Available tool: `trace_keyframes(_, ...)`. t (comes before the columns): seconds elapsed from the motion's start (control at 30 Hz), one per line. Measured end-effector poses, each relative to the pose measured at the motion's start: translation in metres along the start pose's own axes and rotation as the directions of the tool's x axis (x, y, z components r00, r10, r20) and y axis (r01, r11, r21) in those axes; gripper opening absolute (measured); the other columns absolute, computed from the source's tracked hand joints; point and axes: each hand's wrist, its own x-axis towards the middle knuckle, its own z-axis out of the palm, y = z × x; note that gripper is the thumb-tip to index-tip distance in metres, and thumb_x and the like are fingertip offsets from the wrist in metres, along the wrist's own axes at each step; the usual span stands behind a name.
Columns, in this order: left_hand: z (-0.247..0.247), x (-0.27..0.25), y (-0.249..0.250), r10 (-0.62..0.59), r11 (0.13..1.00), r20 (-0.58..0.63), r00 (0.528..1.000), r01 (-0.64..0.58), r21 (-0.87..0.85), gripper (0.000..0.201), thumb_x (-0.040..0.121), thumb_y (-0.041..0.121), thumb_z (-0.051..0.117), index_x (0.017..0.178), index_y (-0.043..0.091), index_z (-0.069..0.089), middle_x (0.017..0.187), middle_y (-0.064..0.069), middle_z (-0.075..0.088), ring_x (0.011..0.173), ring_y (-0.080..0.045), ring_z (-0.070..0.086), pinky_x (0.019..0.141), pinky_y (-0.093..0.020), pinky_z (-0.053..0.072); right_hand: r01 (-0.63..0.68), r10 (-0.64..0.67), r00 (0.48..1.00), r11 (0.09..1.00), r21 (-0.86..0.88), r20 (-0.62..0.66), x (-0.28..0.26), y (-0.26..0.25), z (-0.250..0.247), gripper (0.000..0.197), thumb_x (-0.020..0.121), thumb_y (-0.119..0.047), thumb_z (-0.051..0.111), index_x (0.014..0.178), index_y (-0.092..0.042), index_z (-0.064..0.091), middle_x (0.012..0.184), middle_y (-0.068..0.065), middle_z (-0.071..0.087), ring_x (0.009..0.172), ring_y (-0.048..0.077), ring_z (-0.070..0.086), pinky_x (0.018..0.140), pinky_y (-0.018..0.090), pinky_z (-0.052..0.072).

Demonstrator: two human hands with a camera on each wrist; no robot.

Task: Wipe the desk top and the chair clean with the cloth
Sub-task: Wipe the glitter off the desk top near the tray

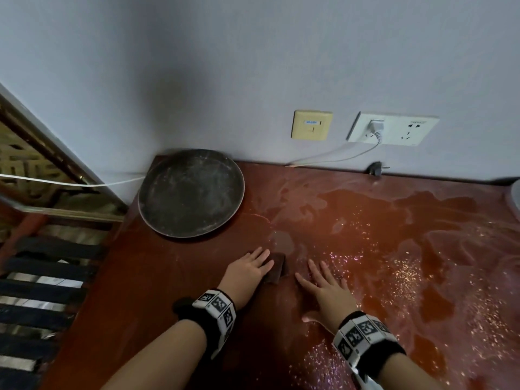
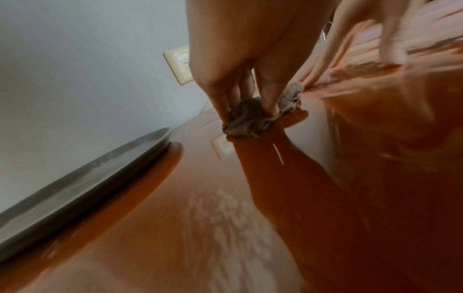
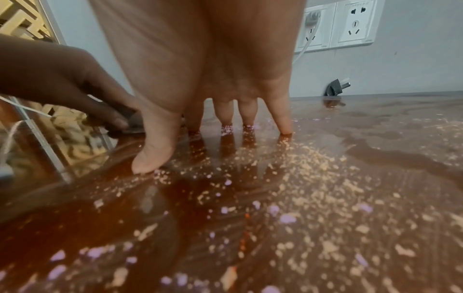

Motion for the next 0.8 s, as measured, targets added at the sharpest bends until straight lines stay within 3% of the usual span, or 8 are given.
trace_keyframes(0.13,0.004,-0.019,0.004,0.200,0.979,0.011,0.980,-0.200,-0.032,0.046,0.077,0.012,0.037,0.103,0.022,0.074,0.119,0.003,0.067,0.111,-0.014,0.063,0.089,-0.025,0.052,0.010,-0.011,0.999,1.000,-0.007,-0.041,0.008,0.003,-0.011,0.086,0.083,-0.050,0.060,0.147,-0.039,0.004,0.156,-0.002,-0.014,0.144,0.022,-0.014,0.115,0.052,0.001)
trace_keyframes(0.27,0.020,-0.038,0.000,0.341,0.938,0.090,0.936,-0.332,-0.100,0.043,0.084,0.018,0.039,0.114,0.024,0.069,0.127,0.006,0.062,0.120,-0.012,0.056,0.098,-0.026,0.045,0.006,-0.005,0.993,1.000,0.007,-0.114,0.033,0.012,-0.032,0.092,0.080,-0.053,0.062,0.147,-0.040,0.000,0.156,-0.003,-0.017,0.143,0.022,-0.016,0.114,0.055,0.005)
trace_keyframes(0.43,0.002,0.023,-0.035,0.024,0.995,0.013,1.000,-0.023,-0.095,0.047,0.078,0.009,0.037,0.112,0.015,0.069,0.125,-0.004,0.063,0.116,-0.019,0.060,0.093,-0.030,0.050,-0.033,0.036,0.996,0.999,0.040,-0.085,0.062,0.021,-0.053,0.097,0.077,-0.051,0.066,0.146,-0.042,-0.001,0.155,-0.005,-0.021,0.143,0.021,-0.019,0.113,0.058,0.006)
trace_keyframes(0.5,-0.004,0.042,-0.042,-0.088,0.993,0.063,0.994,0.093,-0.073,0.047,0.092,0.005,0.034,0.137,0.011,0.048,0.151,-0.006,0.035,0.140,-0.019,0.033,0.113,-0.028,0.024,-0.035,0.039,0.997,0.998,0.056,-0.071,0.065,0.023,-0.053,0.098,0.076,-0.051,0.067,0.146,-0.043,-0.002,0.154,-0.006,-0.022,0.142,0.020,-0.019,0.114,0.058,0.006)
trace_keyframes(0.57,-0.001,0.047,-0.042,-0.124,0.985,0.102,0.987,0.135,-0.108,0.050,0.099,0.005,0.028,0.147,0.014,0.029,0.158,-0.001,0.012,0.147,-0.017,0.009,0.117,-0.027,0.003,-0.032,0.036,0.997,0.998,0.053,-0.067,0.065,0.024,-0.051,0.098,0.076,-0.053,0.066,0.146,-0.043,-0.002,0.154,-0.007,-0.023,0.142,0.020,-0.020,0.114,0.057,0.007)
trace_keyframes(0.63,0.001,0.038,-0.033,-0.098,0.982,0.053,0.994,0.106,-0.157,0.050,0.091,0.002,0.032,0.137,0.012,0.048,0.151,-0.003,0.034,0.142,-0.019,0.028,0.115,-0.030,0.024,-0.030,0.033,0.997,0.998,0.047,-0.068,0.065,0.024,-0.050,0.097,0.077,-0.053,0.065,0.146,-0.043,-0.002,0.154,-0.006,-0.023,0.142,0.020,-0.021,0.114,0.056,0.007)
trace_keyframes(0.7,0.009,0.020,-0.024,0.053,0.982,0.049,0.997,-0.043,-0.184,0.052,0.075,0.007,0.036,0.114,0.019,0.069,0.130,0.001,0.060,0.124,-0.016,0.053,0.098,-0.032,0.048,-0.028,0.030,0.997,0.999,0.037,-0.067,0.066,0.024,-0.051,0.096,0.077,-0.053,0.064,0.146,-0.042,-0.003,0.154,-0.005,-0.023,0.142,0.021,-0.021,0.114,0.056,0.008)
trace_keyframes(0.8,0.016,0.011,-0.032,0.162,0.970,0.055,0.985,-0.149,-0.191,0.055,0.070,0.007,0.035,0.110,0.022,0.070,0.126,0.004,0.063,0.120,-0.013,0.056,0.097,-0.032,0.048,-0.026,0.027,0.998,0.999,0.029,-0.056,0.068,0.024,-0.053,0.096,0.078,-0.053,0.064,0.146,-0.042,-0.003,0.153,-0.005,-0.024,0.142,0.022,-0.020,0.114,0.055,0.008)
